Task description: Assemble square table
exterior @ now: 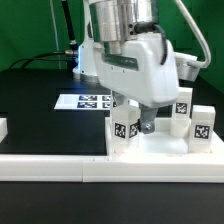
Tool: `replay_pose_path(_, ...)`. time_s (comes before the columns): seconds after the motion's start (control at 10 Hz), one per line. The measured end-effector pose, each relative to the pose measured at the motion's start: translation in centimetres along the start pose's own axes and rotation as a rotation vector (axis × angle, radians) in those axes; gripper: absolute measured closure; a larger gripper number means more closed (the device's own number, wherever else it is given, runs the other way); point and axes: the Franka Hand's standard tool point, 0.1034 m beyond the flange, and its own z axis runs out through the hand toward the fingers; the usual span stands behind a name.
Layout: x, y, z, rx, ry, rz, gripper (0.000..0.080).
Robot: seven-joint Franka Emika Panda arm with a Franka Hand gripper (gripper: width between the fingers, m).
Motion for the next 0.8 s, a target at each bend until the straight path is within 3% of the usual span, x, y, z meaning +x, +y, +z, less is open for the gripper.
replay_pose_path(0.2,0.2,0.27,0.01,-0.054,-0.01,-0.312,0.0151)
replay_pose_path(0.3,0.09,0.06,0.04,-0.07,-0.006,-0.419,0.0151)
replay_pose_path(0.4,0.09,0.06,0.05,-0.067,-0.006,-0.384,0.0151)
replay_pose_path(0.6,0.13,0.1,0.06,-0.067,-0.005,-0.361,0.0395)
replay_pose_path(0.7,0.32,0.31,0.06,-0.07,-0.002,-0.309,0.0395)
replay_pose_path(0.8,0.34,0.34,0.07,-0.07,0.001,-0.224,0.0508)
